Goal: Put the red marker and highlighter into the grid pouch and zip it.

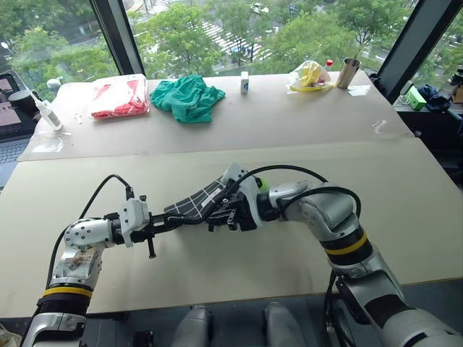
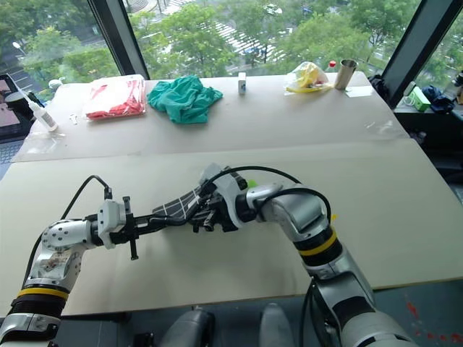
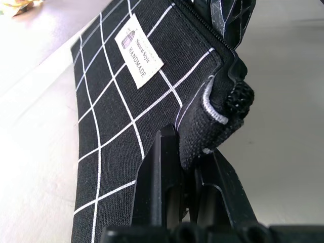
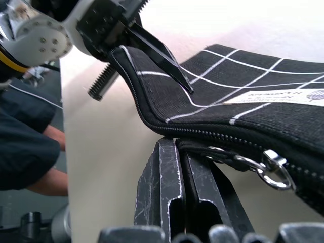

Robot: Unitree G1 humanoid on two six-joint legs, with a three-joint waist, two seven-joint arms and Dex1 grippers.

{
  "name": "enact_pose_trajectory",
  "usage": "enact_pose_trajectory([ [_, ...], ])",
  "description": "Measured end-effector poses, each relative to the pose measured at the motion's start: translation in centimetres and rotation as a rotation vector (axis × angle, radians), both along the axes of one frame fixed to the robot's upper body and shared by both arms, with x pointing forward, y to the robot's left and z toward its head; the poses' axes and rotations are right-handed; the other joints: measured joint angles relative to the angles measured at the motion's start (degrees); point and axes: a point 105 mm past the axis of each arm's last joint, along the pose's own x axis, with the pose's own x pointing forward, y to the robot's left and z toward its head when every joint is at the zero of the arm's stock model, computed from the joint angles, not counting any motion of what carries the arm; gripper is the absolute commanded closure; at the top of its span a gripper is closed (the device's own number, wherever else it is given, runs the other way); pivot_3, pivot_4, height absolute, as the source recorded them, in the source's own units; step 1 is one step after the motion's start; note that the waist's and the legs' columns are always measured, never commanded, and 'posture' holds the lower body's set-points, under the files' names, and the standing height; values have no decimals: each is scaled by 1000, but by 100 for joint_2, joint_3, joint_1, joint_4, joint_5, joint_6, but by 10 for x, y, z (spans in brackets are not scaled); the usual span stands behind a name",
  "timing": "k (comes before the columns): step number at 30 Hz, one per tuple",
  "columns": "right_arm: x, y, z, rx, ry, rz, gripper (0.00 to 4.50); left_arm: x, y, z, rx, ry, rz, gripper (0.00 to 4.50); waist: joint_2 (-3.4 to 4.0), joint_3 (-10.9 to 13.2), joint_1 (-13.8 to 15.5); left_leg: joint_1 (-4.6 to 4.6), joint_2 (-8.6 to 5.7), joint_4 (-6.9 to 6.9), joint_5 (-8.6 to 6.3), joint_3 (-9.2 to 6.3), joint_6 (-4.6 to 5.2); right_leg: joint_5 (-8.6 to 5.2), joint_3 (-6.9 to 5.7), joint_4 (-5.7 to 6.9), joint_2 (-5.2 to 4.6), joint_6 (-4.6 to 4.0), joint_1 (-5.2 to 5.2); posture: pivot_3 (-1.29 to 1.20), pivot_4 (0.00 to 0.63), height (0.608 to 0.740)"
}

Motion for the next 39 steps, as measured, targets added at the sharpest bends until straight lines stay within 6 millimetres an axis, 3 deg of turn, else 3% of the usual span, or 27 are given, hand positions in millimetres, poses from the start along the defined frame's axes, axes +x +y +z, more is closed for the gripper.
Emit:
enact_pose_trajectory([
  [5,-3,2,1,14,39,18,4480,0,-1,0,-2,0,-3,4500,0,0,-2,1,-1,0,0,0,0,0,0,0,0,0,0,0,150,740],
  [15,0,-12,-44,-167,49,26,4480,0,0,-1,-1,4,-2,4500,0,0,-4,0,-1,0,0,2,0,0,0,-2,0,0,-1,0,150,740],
  [18,2,-8,-40,-133,61,20,4480,-1,-1,-2,-1,4,-3,4500,0,0,-27,-1,3,-1,0,1,0,0,0,2,2,0,-6,0,150,740],
  [24,-4,13,-8,1,82,58,4480,-3,-1,-1,-4,-2,-3,4500,0,0,-30,-1,2,-1,0,-1,0,0,1,6,1,0,-7,0,150,740],
  [29,-11,15,-11,-7,129,76,4480,-3,-2,-1,-1,1,-9,4500,0,0,2,-2,-1,-1,0,-1,0,0,1,4,0,0,-6,0,150,740],
  [33,-8,10,-25,-91,115,57,4480,-2,-3,0,-2,-1,-12,4500,0,0,-6,-1,0,-1,0,0,0,0,1,6,0,0,-8,0,150,740],
  [39,-12,26,-26,-65,136,75,4480,-2,-3,0,-5,-1,-12,4500,0,0,-70,-28,0,0,4,2,-6,0,5,46,-1,0,-58,0,150,740],
])
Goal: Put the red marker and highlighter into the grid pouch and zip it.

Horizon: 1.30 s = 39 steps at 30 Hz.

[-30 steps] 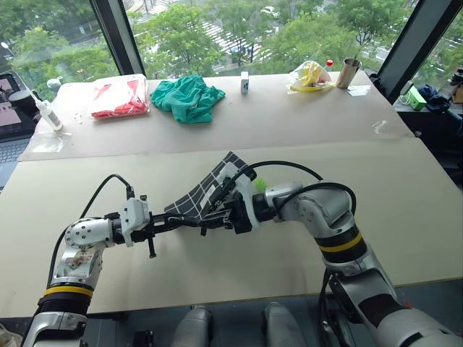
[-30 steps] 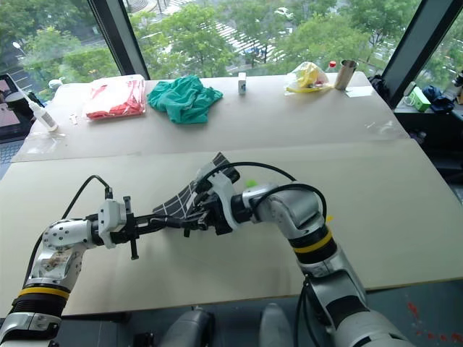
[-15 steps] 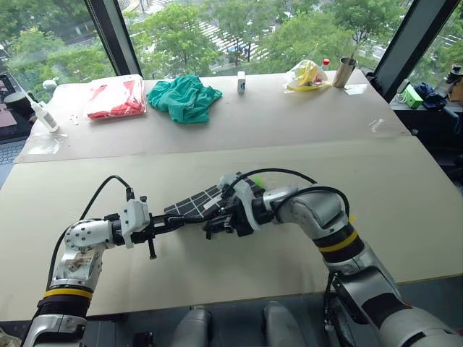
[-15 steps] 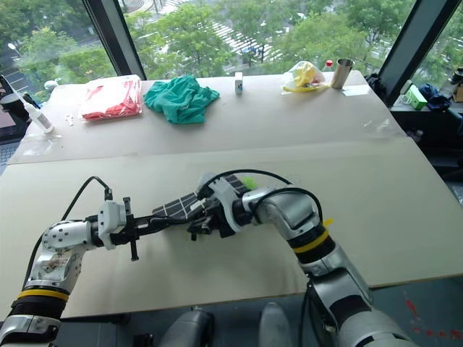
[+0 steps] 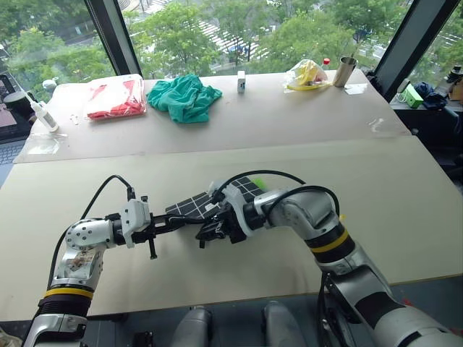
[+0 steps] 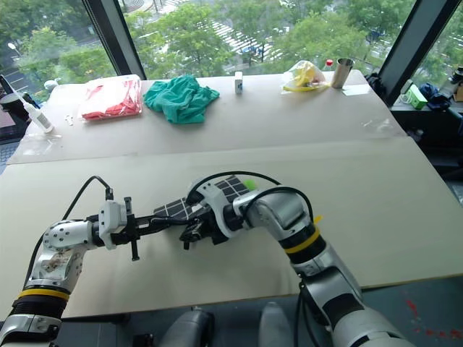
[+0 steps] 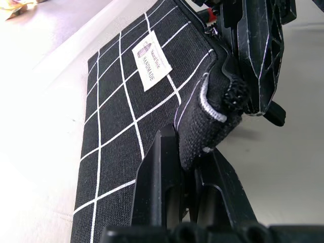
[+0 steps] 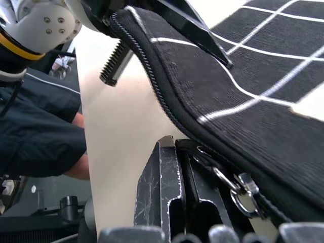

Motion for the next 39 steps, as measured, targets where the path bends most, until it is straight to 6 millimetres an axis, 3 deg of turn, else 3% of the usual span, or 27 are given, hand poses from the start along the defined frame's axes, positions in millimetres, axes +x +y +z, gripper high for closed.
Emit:
enact_pose_trajectory([
  [8,1,9,0,19,13,-5,4480,0,0,-1,-3,2,4,4500,0,0,-44,-25,-2,12,28,-6,-48,0,-2,33,-1,0,-18,0,150,740],
  [13,13,-6,7,34,-56,-44,2634,0,-3,-1,-13,2,4,4500,0,0,-48,-25,-3,12,27,-6,-47,0,-3,33,-1,0,-18,0,150,740],
  [16,23,-27,18,63,-52,-100,2441,2,-4,0,-17,-5,7,4500,0,0,-35,-29,-4,13,25,-6,-42,0,-3,31,-1,0,-16,0,150,740],
  [20,30,-68,60,145,-167,-164,2441,3,-4,2,-18,-15,6,4500,0,0,-16,-38,-4,21,13,-8,-22,0,-5,30,-1,0,-20,0,150,740],
  [23,8,-92,76,190,-245,-120,2441,5,-6,6,-27,-27,2,4500,-1,0,4,-43,-1,21,-1,-14,2,0,-15,29,0,0,-19,0,150,740],
  [25,-9,-117,74,147,-312,-111,2441,6,-1,11,-46,-35,20,4500,-1,0,56,-50,-6,32,-4,-8,8,0,-12,23,-2,0,-18,0,150,740],
  [28,-7,-142,80,82,-435,-175,2441,7,2,16,-60,-43,28,4500,-2,1,49,-43,-5,54,-7,13,12,0,-2,9,-3,0,-14,0,150,740],
  [34,49,-224,74,-208,-719,-537,2441,6,3,20,-77,-35,33,4500,-4,2,124,-46,-5,82,-9,23,16,0,-1,20,-3,1,-10,0,150,740],
  [37,46,-230,59,-288,-749,-502,2441,6,4,20,-81,-31,34,4500,-3,2,114,-46,-2,80,-13,22,23,0,-2,23,-2,1,-13,0,150,740],
  [39,40,-227,39,-333,-731,-444,2441,7,4,21,-83,-28,35,4500,-3,2,108,-47,-3,81,-14,22,25,0,-2,21,-2,1,-11,0,150,740],
])
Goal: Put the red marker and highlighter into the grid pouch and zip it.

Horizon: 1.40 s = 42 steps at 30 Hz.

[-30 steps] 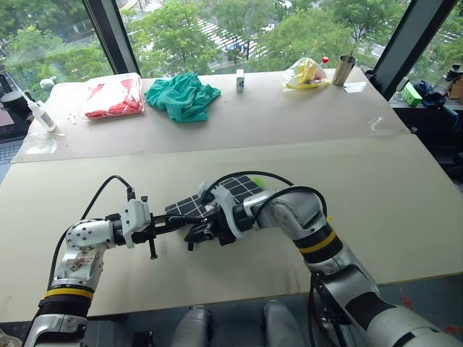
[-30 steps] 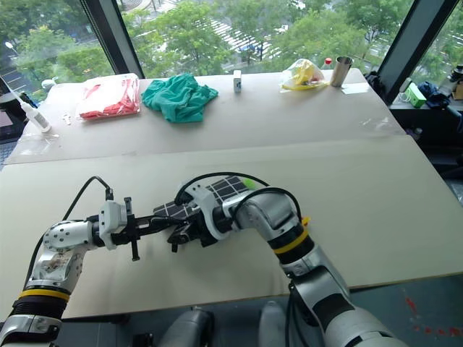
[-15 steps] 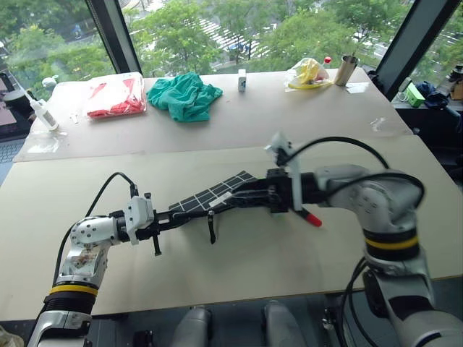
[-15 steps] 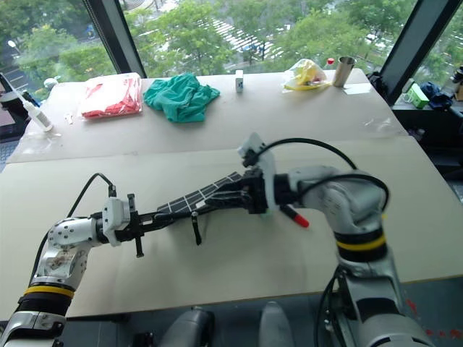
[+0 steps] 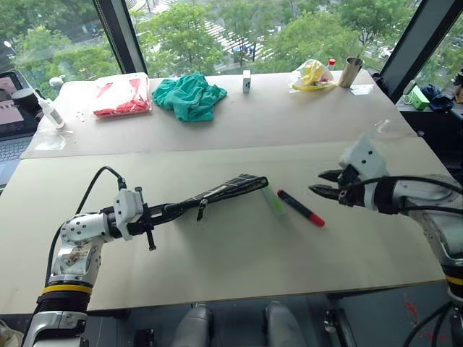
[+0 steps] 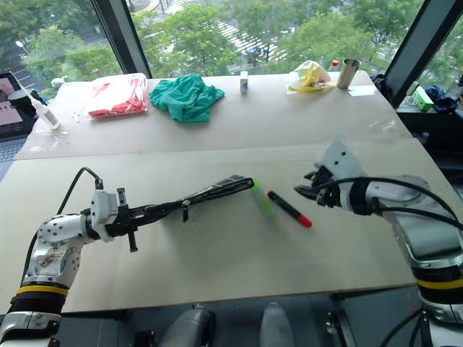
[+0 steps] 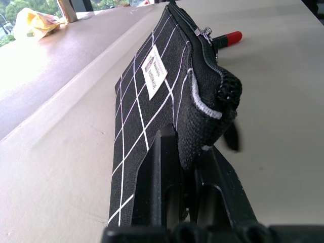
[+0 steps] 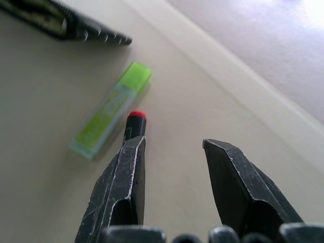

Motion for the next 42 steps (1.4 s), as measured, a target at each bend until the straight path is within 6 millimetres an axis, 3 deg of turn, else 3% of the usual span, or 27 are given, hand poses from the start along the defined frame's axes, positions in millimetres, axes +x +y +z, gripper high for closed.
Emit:
enact_pose_trajectory([
  [3,-5,8,-20,0,45,27,2441,0,0,0,-1,1,1,4500,0,0,-8,-1,-1,5,0,2,0,0,4,-1,0,0,1,0,150,740],
  [12,-1,4,-25,-6,46,5,2441,1,-1,1,-7,0,1,4500,0,0,18,1,-2,7,0,0,0,0,3,-4,0,0,6,0,150,740],
  [21,8,-5,-54,-80,91,-23,2441,1,-2,1,-9,-1,-1,4500,0,0,8,4,-1,7,0,0,0,0,3,-3,0,0,7,0,150,740],
  [22,10,-4,-54,-86,86,-19,2943,1,-2,1,-9,-1,-1,4500,0,0,6,6,-1,7,0,0,0,0,3,-4,0,0,9,0,150,740],
  [26,15,-2,-56,-105,80,-20,3996,1,-4,3,-10,-13,-5,4500,-3,-2,-4,21,0,6,0,-2,0,0,2,-4,1,0,25,0,150,740],
  [32,17,-9,-55,-95,95,-59,3995,1,-6,5,-12,-18,-1,4500,-3,-2,30,41,-2,6,-1,-9,2,0,-3,-30,1,0,65,0,150,740],
  [34,25,-20,-50,-80,92,-115,3995,1,-6,4,-14,-7,2,4500,-2,-1,48,39,-4,7,-1,-8,2,0,-2,-34,1,0,67,0,150,740],
  [36,38,-28,-29,-18,40,-182,3995,0,-6,3,-16,-1,3,4500,4,3,48,37,-3,5,-1,-6,2,0,0,-33,1,0,60,0,150,740],
  [38,47,-26,7,60,-57,-175,3995,0,-7,3,-17,0,0,4500,5,4,46,34,0,-3,-1,-6,2,0,0,-31,1,0,50,0,150,740],
  [40,36,-18,35,51,-131,-76,3995,1,-9,4,-22,-3,-6,4500,5,3,64,28,1,-6,-4,-14,5,0,-8,-33,2,0,47,0,150,740],
  [42,23,-2,48,19,-160,47,3995,2,-10,4,-22,-5,-8,4500,5,3,63,27,3,-3,-7,-13,9,0,-9,-37,3,0,50,0,150,740],
])
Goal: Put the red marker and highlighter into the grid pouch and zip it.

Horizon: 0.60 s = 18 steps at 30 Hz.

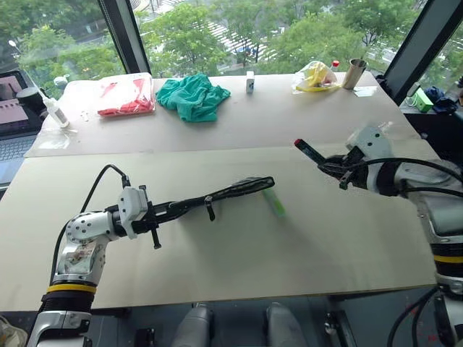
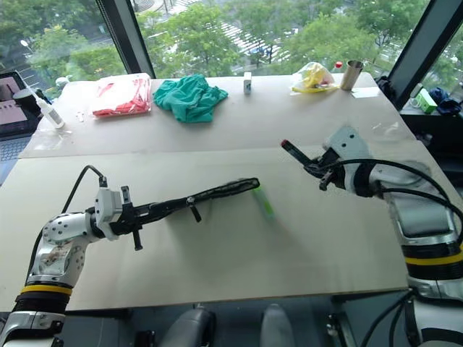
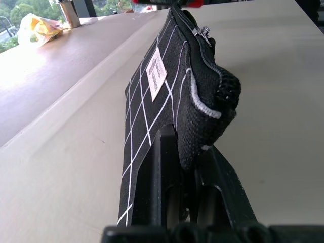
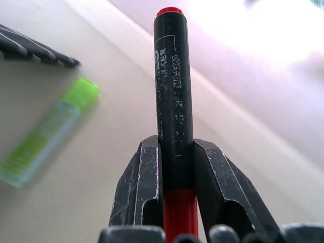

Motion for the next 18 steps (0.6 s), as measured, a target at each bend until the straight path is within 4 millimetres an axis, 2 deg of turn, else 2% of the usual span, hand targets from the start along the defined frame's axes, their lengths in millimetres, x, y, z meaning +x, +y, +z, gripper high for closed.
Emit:
enact_pose_trajectory([
  [4,-20,32,-3,-225,-52,207,3995,1,-1,1,0,-4,-4,4500,0,0,1,-2,-3,8,-1,7,2,0,4,-6,-1,0,1,0,150,740],
  [9,-24,52,-4,-372,-146,305,3995,0,-3,0,-4,-2,-9,4500,0,0,-1,-4,-3,7,0,7,0,0,5,-3,-1,0,-4,0,150,740],
  [18,-29,60,-4,-472,-218,384,3995,0,-4,-1,-2,1,-13,4500,0,0,23,-4,-3,7,1,7,-1,0,5,-4,-1,0,-3,0,150,740],
])
